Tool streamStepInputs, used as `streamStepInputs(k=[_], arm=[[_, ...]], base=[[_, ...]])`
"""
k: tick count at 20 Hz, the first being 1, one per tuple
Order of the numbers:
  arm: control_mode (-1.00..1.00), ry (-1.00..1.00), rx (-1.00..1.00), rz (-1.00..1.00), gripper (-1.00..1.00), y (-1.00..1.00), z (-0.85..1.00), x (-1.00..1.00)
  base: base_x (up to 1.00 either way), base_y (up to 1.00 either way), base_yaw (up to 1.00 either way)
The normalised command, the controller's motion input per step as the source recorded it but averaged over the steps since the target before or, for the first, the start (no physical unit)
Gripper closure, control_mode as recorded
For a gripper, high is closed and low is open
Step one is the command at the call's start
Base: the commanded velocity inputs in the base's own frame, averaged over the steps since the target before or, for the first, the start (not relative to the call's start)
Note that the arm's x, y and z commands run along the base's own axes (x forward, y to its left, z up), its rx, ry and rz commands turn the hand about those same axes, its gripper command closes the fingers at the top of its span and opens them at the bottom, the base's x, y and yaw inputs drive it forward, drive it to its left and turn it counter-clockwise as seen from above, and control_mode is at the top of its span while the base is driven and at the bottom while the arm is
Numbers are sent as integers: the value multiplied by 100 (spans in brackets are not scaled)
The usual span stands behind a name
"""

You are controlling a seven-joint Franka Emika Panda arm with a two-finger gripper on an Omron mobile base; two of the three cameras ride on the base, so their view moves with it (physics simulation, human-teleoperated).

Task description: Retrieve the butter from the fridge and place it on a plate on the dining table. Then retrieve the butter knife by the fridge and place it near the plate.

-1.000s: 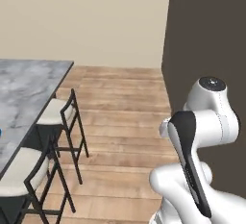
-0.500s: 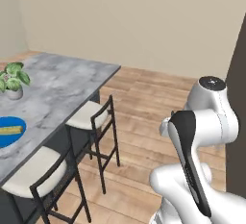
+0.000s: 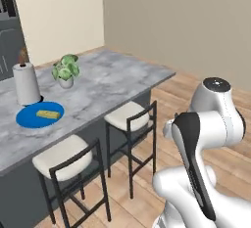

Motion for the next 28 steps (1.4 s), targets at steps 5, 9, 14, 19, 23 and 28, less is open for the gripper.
streamStepInputs(k=[5,9,14,19,23,28], arm=[[100,0,0,0,100,0,0,0],[100,0,0,0,100,0,0,0],[100,0,0,0,100,0,0,0],[100,0,0,0,100,0,0,0],[100,0,0,0,100,0,0,0],[100,0,0,0,100,0,0,0]], base=[[23,-35,64],[24,-38,59],[28,-32,54],[43,-44,45],[90,-68,26],[78,-62,5]])
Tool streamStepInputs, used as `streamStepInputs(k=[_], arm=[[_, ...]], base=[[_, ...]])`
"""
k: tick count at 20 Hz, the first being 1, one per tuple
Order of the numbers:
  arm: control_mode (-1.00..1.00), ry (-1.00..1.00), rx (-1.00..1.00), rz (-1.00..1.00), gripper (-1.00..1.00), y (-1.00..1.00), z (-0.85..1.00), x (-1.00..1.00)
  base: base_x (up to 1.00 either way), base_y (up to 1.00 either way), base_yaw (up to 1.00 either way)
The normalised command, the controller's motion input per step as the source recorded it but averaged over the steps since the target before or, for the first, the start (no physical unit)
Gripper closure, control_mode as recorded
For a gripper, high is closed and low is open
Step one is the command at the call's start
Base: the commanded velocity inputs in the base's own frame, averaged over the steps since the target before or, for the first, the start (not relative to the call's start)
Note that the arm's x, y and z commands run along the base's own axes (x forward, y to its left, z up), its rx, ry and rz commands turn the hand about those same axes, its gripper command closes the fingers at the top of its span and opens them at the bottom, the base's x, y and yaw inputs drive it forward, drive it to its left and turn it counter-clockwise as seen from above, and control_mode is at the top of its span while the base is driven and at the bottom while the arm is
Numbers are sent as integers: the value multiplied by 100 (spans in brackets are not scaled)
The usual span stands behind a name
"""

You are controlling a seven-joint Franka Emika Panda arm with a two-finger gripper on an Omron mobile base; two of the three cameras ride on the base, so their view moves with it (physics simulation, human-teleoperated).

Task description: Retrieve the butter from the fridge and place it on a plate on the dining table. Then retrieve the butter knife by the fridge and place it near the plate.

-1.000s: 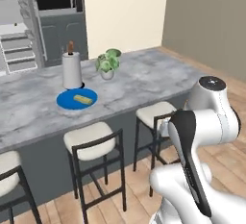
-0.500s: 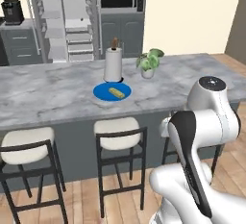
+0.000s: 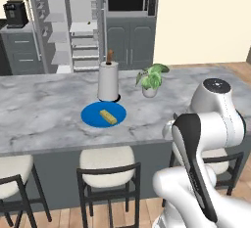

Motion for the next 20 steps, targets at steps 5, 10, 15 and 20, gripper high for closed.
streamStepInputs(k=[5,10,15,20], arm=[[100,0,0,0,100,0,0,0],[100,0,0,0,100,0,0,0],[100,0,0,0,100,0,0,0],[100,0,0,0,100,0,0,0]], base=[[77,-13,-3],[72,-1,-1],[33,-1,0],[0,0,0]])
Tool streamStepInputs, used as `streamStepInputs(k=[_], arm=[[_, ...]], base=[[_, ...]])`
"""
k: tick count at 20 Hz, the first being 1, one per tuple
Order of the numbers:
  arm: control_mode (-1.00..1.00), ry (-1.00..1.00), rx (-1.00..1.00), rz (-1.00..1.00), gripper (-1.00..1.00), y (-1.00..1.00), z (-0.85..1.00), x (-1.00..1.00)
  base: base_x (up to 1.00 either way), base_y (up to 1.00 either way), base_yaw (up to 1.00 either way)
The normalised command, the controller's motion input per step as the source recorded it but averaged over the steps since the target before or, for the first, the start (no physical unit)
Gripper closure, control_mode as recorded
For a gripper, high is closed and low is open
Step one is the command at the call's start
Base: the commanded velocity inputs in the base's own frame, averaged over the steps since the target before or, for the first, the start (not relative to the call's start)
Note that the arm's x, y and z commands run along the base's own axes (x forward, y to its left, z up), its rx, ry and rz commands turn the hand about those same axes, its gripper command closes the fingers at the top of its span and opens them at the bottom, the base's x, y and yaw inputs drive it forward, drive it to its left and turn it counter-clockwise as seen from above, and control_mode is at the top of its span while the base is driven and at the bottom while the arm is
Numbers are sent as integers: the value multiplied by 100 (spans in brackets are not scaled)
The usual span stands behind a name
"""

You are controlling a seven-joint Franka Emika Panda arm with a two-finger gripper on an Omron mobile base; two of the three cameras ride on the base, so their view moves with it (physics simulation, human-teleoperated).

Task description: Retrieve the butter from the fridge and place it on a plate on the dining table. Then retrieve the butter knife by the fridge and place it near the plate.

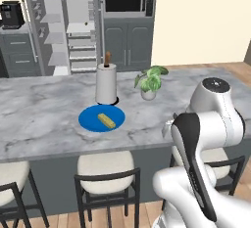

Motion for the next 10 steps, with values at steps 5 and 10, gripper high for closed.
streamStepInputs(k=[5,10], arm=[[-100,0,0,0,100,0,0,34],[-100,0,0,2,100,0,0,70]], base=[[10,0,0],[0,0,0]])
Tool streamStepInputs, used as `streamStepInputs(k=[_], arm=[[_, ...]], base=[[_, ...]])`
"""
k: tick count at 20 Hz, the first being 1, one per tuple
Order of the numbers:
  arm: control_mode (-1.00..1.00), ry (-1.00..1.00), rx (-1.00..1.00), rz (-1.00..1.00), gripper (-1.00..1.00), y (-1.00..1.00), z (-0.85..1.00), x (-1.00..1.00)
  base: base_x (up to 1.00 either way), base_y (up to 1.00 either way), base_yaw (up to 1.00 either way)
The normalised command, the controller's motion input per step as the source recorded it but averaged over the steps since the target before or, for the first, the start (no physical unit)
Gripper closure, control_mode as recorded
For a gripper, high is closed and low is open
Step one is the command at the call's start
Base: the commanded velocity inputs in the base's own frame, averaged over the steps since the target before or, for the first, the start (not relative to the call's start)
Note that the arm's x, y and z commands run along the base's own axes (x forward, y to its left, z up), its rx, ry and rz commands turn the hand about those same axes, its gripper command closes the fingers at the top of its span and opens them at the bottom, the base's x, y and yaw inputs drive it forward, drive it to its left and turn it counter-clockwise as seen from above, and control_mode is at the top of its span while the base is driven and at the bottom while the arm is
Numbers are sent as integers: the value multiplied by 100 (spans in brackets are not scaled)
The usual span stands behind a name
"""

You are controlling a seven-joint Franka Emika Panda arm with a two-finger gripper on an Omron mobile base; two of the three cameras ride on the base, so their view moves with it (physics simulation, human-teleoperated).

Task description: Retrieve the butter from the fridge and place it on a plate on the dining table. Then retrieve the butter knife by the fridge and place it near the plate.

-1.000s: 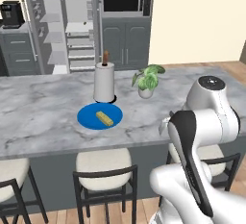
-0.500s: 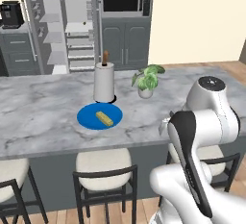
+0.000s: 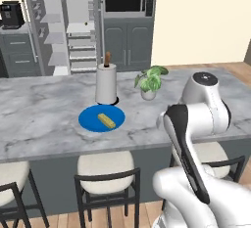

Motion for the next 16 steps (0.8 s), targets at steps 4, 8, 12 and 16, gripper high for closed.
streamStepInputs(k=[4,8,12,16], arm=[[-100,0,0,1,100,-2,0,72],[-100,1,0,0,100,-21,-1,49],[-100,1,0,0,100,-22,-26,73],[-100,0,0,0,100,-3,-43,91]], base=[[0,0,0],[0,0,0],[0,0,0],[0,0,0]])
